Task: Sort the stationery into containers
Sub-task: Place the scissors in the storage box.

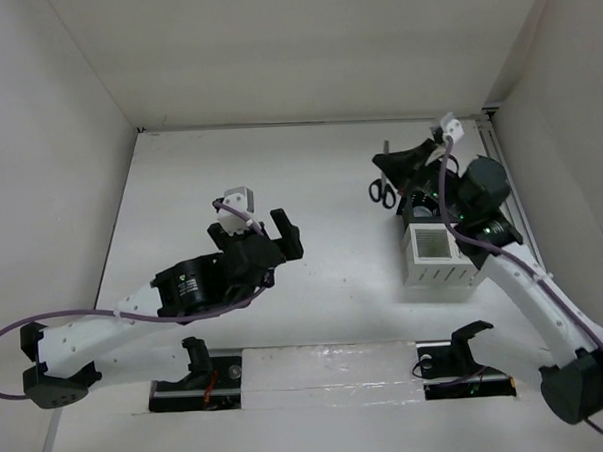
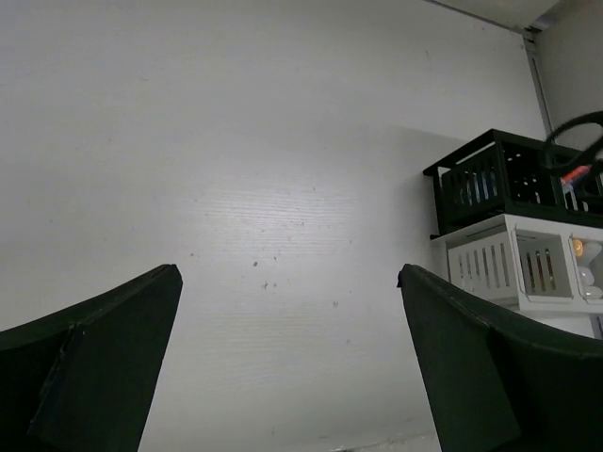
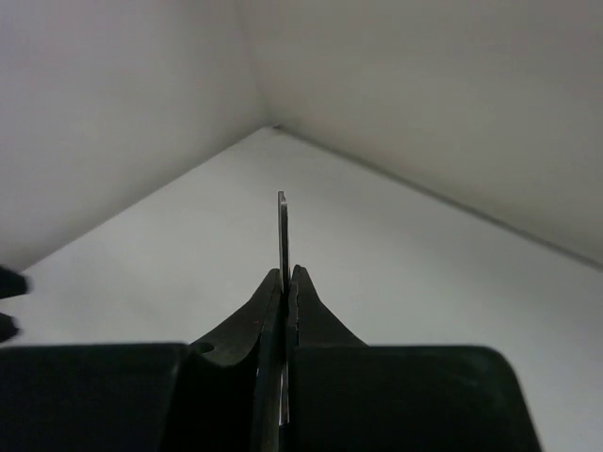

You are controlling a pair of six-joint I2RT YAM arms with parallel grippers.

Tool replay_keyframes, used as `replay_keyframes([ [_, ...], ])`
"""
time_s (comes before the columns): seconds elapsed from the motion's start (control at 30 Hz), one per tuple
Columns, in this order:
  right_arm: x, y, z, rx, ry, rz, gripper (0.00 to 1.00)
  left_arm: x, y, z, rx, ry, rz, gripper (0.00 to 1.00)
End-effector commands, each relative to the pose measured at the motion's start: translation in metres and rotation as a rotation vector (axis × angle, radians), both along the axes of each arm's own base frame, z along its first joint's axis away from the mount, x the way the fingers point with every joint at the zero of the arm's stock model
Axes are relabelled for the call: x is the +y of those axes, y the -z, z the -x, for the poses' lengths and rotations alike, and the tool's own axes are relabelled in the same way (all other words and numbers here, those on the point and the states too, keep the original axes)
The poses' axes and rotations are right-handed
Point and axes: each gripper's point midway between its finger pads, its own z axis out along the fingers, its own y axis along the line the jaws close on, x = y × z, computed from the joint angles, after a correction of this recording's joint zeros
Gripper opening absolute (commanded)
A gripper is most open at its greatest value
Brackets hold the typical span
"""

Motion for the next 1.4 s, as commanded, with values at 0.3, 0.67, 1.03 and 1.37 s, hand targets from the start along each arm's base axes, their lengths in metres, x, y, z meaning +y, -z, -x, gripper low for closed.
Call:
replay_keyframes([
  [0.3,-0.162,0.04,0.03,-0.089,0.71,0.061,0.0,0.079,0.008,0.011,0.028,-0.168,-0.115,1.0],
  [0.67,-0.192,0.088,0.04,0.043,0.871,-0.013,0.0,0.07,0.011,0.012,0.024,-0.117,-0.119,1.0],
  [1.03,-0.204,0.107,0.032,0.117,0.962,-0.056,0.0,0.07,0.011,0.012,0.023,-0.117,-0.118,1.0],
  [1.37,-0.228,0.115,0.032,0.176,1.114,-0.125,0.0,0.068,0.013,0.012,0.027,-0.107,-0.124,1.0],
])
